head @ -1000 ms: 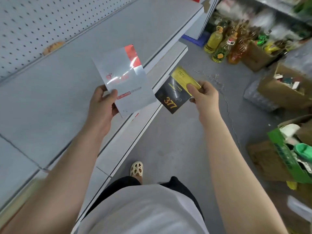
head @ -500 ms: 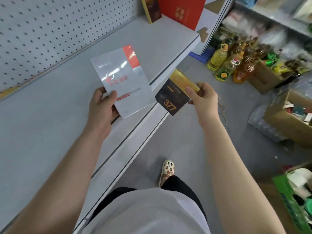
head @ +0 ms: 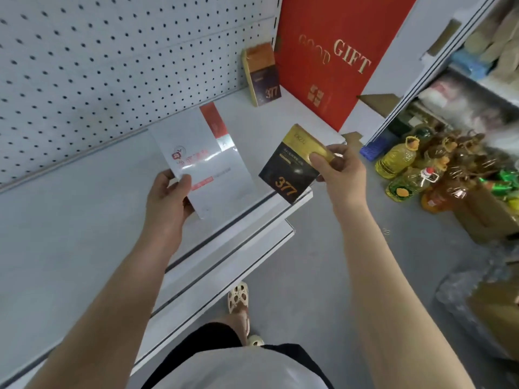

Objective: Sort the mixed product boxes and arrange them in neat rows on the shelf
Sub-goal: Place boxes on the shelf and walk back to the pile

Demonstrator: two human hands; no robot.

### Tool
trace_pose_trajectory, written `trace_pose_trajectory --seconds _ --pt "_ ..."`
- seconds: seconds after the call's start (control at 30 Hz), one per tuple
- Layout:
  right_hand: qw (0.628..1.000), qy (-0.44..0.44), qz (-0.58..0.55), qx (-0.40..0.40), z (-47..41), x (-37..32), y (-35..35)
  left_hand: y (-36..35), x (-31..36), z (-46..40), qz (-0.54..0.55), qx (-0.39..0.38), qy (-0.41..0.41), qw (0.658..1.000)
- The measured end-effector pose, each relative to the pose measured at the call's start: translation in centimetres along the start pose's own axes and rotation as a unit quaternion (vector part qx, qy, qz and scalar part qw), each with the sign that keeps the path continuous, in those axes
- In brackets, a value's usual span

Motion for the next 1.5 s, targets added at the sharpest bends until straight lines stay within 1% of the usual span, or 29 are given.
trace_pose_trajectory --seconds 0.17,0.3,0.43,0.53,0.6,0.67,0.73,0.83,0.9,1.03,1.1,1.2,1.27,1.3,1.33,1.37,1.4,1.43,1.47,1.5 --pt "0.999 0.044 0.018 -0.016 -8.1 -2.4 -0.5 -1.6 1.1 -6.1 -0.003 0.024 -0.003 1.0" --pt "0.992 0.079 0.073 -0.064 -14.9 -4.3 -1.7 -2.4 2.1 -9.7 -0.009 0.038 -0.007 0.999" --pt "0.972 0.118 0.13 -0.157 -21.9 -5.8 -3.7 -2.7 2.3 -11.9 -0.001 0.056 -0.012 0.998" --pt "0.943 0.138 0.179 -0.244 -27.1 -6.2 -6.2 -2.9 2.0 -13.0 0.012 0.084 -0.021 0.996" --pt "0.924 0.134 0.204 -0.295 -30.0 -6.4 -7.9 -3.2 1.6 -13.4 0.012 0.113 -0.022 0.993" --pt "0.91 0.122 0.217 -0.331 -32.3 -6.4 -9.1 -3.7 1.1 -13.5 0.017 0.143 -0.02 0.989" --pt "0.899 0.126 0.238 -0.347 -33.9 -6.3 -9.7 -4.4 0.6 -13.6 0.025 0.167 -0.022 0.985" --pt "0.876 0.173 0.29 -0.344 -35.3 -6.5 -10.1 -5.6 -0.1 -13.9 0.031 0.192 -0.022 0.981" --pt "0.87 0.198 0.303 -0.335 -35.5 -6.7 -10.3 -6.3 -0.4 -14.0 0.038 0.2 -0.024 0.979" --pt "0.871 0.241 0.299 -0.307 -35.6 -6.7 -10.9 -7.1 -0.8 -14.0 0.039 0.206 -0.024 0.977" --pt "0.876 0.244 0.292 -0.295 -35.3 -6.6 -11.0 -7.3 -0.8 -14.0 0.036 0.204 -0.026 0.978" --pt "0.873 0.257 0.344 -0.23 -34.7 -7.0 -10.9 -7.3 -0.9 -13.8 0.022 0.201 -0.022 0.979" --pt "0.866 0.302 0.346 -0.197 -33.2 -8.6 -11.4 -7.3 -0.8 -13.6 0.006 0.195 -0.021 0.981" --pt "0.865 0.326 0.315 -0.216 -32.2 -9.5 -12.2 -7.2 -0.8 -13.6 -0.001 0.191 -0.021 0.981" --pt "0.866 0.326 0.272 -0.264 -31.2 -10.3 -13.4 -7.2 -0.7 -13.6 -0.008 0.186 -0.02 0.982" --pt "0.864 0.294 0.235 -0.335 -30.1 -10.7 -14.8 -7.1 -0.7 -13.6 -0.015 0.181 -0.017 0.983" --pt "0.85 0.245 0.212 -0.415 -28.9 -10.8 -16.3 -7.0 -0.8 -13.7 -0.022 0.177 -0.016 0.984" --pt "0.827 0.201 0.198 -0.486 -27.7 -10.8 -17.6 -6.8 -0.8 -13.8 -0.028 0.174 -0.014 0.984" --pt "0.804 0.175 0.19 -0.536 -26.9 -10.6 -18.7 -6.7 -0.8 -13.9 -0.035 0.171 -0.014 0.985" --pt "0.787 0.166 0.18 -0.567 -26.4 -10.5 -19.5 -6.5 -0.7 -14.1 -0.042 0.17 -0.014 0.985"
Point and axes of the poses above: each hand's wrist, its own z-axis away from the middle knuckle, its own y-axis out of the back of the hand, x = y × z, the point moved 6 cm from there along -z, towards the middle knuckle, and after that the axes turned 13 degrees about -x, right-handed, at the moved point
